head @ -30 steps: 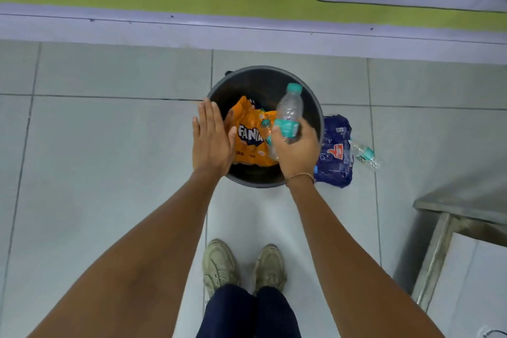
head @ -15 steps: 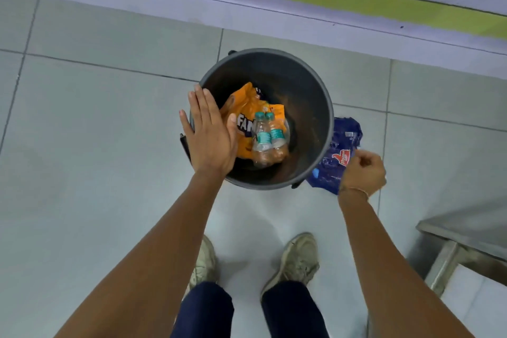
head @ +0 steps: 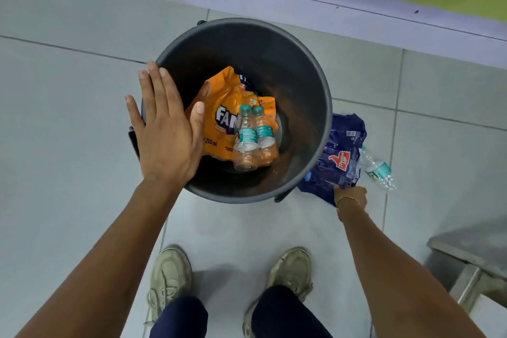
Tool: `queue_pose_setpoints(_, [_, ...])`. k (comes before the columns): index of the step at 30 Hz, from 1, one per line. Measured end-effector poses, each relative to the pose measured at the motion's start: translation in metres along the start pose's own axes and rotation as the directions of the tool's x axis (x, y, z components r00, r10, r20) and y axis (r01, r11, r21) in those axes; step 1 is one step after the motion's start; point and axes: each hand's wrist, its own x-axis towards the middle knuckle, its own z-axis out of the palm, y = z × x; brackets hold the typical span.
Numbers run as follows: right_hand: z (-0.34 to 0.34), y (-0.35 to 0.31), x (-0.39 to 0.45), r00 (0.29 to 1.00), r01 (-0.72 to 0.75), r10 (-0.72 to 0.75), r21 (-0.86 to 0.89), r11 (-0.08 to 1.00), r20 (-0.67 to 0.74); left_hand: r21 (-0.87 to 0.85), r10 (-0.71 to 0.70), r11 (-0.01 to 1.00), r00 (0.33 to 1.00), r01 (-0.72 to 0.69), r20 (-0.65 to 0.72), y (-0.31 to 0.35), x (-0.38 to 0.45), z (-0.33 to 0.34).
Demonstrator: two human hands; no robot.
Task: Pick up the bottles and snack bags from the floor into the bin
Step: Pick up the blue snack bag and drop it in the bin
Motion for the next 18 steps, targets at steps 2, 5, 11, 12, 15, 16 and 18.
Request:
queue_pose_setpoints(2, [-0.002, 0.000, -0.007, 0.999, 0.040, -0.040, 0.029, 0.999, 0.003, 0.003, 0.001, 1.000, 1.000, -0.001, 0.001, 0.000, 0.000, 0.001])
queue_pose_setpoints(5, [-0.015, -0.003, -0.036, 0.987, 0.156, -0.153, 0.099, 0.983, -0.039, 0.001, -0.003, 1.000, 1.000, 0.003, 0.013, 0.000, 0.000, -0.002])
queue_pose_setpoints(11, [-0.080, -0.022, -0.128, 0.860, 0.438, -0.375, 0.123, 0.890, -0.346, -0.068, 0.025, 0.998, 0.992, -0.017, 0.121, 0.000, -0.001, -0.018])
queue_pose_setpoints(12, [-0.094, -0.026, -0.145, 0.812, 0.492, -0.401, 0.126, 0.862, -0.424, -0.085, 0.046, 0.996, 0.986, -0.033, 0.158, -0.003, 0.000, -0.024])
queue_pose_setpoints(15, [-0.133, -0.039, -0.187, 0.608, 0.664, -0.443, 0.115, 0.739, -0.659, -0.140, 0.120, 0.986, 0.960, -0.086, 0.254, -0.012, 0.002, -0.040])
queue_pose_setpoints(16, [-0.144, -0.045, -0.201, 0.546, 0.705, -0.443, 0.104, 0.701, -0.711, -0.167, 0.139, 0.981, 0.950, -0.094, 0.280, -0.015, 0.003, -0.045])
queue_pose_setpoints(18, [-0.157, -0.054, -0.228, 0.450, 0.772, -0.456, 0.077, 0.631, -0.768, -0.222, 0.155, 0.972, 0.931, -0.083, 0.332, -0.017, 0.005, -0.050])
